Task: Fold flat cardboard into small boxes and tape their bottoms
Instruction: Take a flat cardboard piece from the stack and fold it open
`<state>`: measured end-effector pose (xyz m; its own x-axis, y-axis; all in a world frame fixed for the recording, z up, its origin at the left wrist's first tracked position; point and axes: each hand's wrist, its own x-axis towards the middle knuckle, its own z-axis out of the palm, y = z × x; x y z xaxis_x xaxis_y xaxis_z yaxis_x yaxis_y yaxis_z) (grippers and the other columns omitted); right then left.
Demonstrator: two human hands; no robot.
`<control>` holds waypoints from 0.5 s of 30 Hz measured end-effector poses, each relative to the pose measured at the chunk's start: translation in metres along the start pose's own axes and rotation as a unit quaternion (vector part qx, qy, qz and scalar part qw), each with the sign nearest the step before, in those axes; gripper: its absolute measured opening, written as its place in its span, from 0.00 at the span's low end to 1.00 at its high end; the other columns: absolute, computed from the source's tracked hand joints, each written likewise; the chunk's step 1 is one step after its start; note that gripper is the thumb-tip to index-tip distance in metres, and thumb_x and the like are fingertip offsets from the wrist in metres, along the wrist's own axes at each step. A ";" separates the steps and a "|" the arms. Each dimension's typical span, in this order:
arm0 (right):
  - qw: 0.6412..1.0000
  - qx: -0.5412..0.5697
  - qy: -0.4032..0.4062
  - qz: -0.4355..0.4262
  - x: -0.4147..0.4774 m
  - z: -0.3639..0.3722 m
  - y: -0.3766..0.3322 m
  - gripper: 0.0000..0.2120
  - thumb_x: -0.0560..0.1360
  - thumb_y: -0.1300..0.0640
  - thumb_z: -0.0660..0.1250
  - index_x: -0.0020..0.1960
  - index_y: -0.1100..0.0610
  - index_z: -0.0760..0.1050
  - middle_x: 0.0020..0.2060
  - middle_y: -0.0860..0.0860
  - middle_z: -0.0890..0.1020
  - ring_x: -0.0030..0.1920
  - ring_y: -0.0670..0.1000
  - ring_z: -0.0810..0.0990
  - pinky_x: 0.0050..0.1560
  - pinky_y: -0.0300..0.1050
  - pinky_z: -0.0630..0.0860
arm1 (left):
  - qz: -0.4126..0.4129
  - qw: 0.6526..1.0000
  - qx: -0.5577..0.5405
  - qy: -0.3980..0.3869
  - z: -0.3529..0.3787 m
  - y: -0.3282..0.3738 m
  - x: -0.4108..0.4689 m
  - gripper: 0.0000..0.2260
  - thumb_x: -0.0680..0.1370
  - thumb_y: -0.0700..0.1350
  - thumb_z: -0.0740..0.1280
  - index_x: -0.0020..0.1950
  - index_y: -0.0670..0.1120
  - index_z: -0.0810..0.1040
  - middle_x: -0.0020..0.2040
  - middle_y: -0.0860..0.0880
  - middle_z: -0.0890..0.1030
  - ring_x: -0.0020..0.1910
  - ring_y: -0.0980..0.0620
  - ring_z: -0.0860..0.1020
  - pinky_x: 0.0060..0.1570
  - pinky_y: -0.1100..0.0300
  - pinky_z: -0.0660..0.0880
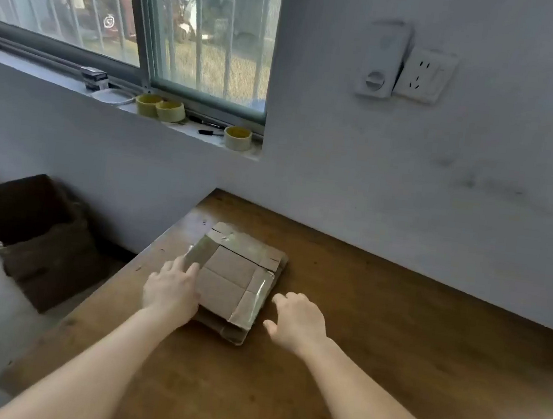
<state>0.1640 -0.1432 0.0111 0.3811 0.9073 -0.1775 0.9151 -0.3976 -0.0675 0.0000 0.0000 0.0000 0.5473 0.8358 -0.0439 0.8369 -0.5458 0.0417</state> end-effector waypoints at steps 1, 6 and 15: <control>1.000 0.019 -0.014 0.012 0.007 0.005 -0.002 0.21 0.78 0.44 0.63 0.67 0.55 0.70 0.59 0.53 0.77 0.60 0.55 0.74 0.58 0.50 0.74 | -0.022 0.999 -0.009 -0.027 0.004 -0.001 0.005 0.26 0.80 0.52 0.60 0.75 0.49 0.58 0.75 0.45 0.60 0.72 0.45 0.62 0.64 0.52 0.67; 0.985 0.139 -0.059 0.082 0.035 0.032 -0.011 0.23 0.77 0.42 0.63 0.65 0.56 0.69 0.58 0.52 0.78 0.59 0.55 0.76 0.54 0.50 0.76 | -0.073 0.993 -0.062 -0.062 0.029 -0.005 0.028 0.32 0.81 0.53 0.58 0.79 0.44 0.46 0.78 0.44 0.54 0.75 0.45 0.59 0.68 0.51 0.64; 0.860 0.434 0.013 0.267 0.057 0.051 -0.013 0.16 0.78 0.47 0.64 0.59 0.56 0.73 0.52 0.51 0.80 0.53 0.53 0.79 0.51 0.47 0.74 | -0.189 0.923 -0.335 -0.007 0.033 0.001 0.051 0.10 0.80 0.47 0.63 0.52 0.41 0.77 0.50 0.43 0.79 0.49 0.42 0.76 0.48 0.50 0.73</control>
<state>0.1670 -0.0932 -0.0483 0.7298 0.5618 -0.3896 0.1694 -0.7007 -0.6931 0.0292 0.0403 -0.0352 0.2213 0.9557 -0.1940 0.7756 -0.0519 0.6291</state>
